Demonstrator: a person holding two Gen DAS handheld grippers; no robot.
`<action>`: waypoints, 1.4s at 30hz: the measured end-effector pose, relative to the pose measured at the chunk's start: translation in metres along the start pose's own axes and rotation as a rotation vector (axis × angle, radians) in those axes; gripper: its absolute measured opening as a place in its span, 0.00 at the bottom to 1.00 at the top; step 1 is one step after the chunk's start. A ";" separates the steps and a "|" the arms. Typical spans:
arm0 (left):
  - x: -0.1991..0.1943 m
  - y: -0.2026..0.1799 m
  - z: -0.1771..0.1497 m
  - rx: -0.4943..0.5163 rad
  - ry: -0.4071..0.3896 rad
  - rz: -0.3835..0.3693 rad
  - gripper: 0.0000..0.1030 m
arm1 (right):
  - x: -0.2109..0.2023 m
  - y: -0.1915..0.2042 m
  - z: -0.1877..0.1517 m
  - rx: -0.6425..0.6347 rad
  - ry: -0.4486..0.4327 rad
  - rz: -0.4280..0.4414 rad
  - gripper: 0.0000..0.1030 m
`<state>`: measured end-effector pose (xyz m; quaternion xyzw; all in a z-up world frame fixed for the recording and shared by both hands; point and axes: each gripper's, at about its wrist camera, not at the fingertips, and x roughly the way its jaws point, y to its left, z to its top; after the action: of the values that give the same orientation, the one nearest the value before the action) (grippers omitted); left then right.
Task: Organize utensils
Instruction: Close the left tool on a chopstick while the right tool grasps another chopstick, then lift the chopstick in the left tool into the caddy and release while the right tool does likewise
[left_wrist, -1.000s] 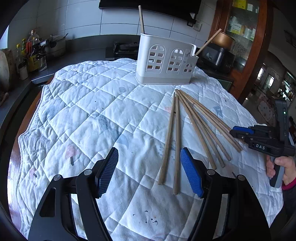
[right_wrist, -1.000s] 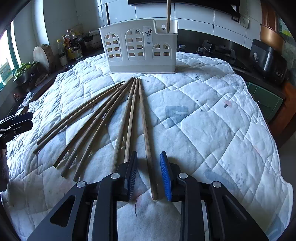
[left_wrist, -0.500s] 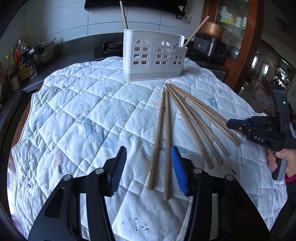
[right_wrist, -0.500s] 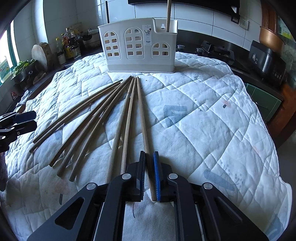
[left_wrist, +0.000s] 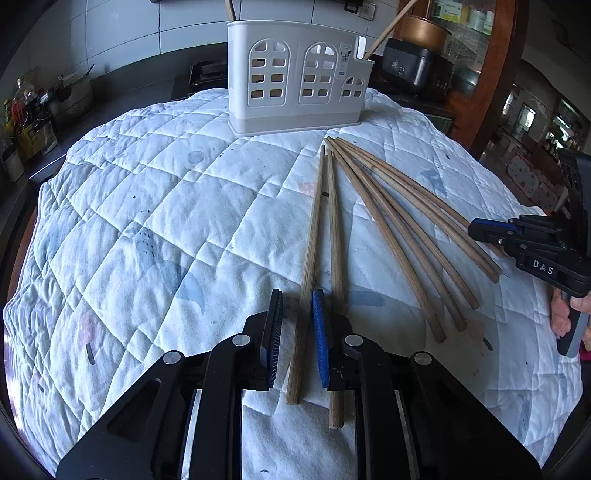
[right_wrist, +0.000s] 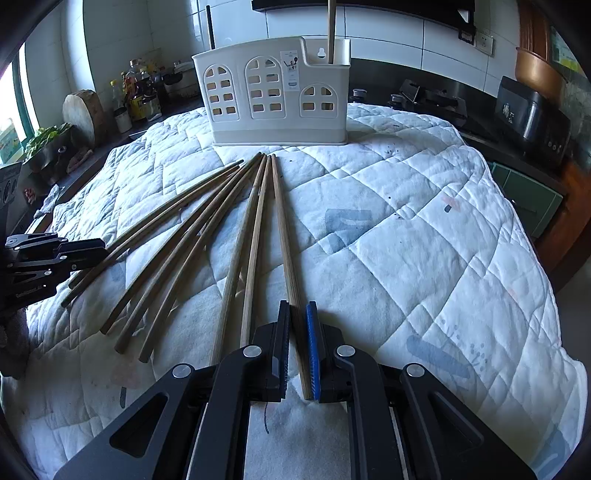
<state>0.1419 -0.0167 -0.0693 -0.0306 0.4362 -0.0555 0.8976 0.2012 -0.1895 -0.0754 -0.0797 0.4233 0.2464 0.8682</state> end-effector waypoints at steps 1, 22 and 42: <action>0.000 0.000 0.000 0.000 0.001 0.001 0.16 | 0.000 0.000 0.000 -0.001 0.000 -0.002 0.09; -0.020 -0.004 0.008 0.000 -0.074 0.009 0.06 | -0.025 0.012 0.004 -0.003 -0.072 -0.021 0.07; -0.088 0.008 0.050 -0.046 -0.278 -0.082 0.06 | -0.105 0.033 0.088 -0.058 -0.285 -0.004 0.07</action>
<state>0.1280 0.0026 0.0298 -0.0763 0.3073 -0.0774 0.9454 0.1911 -0.1681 0.0638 -0.0698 0.2885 0.2657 0.9172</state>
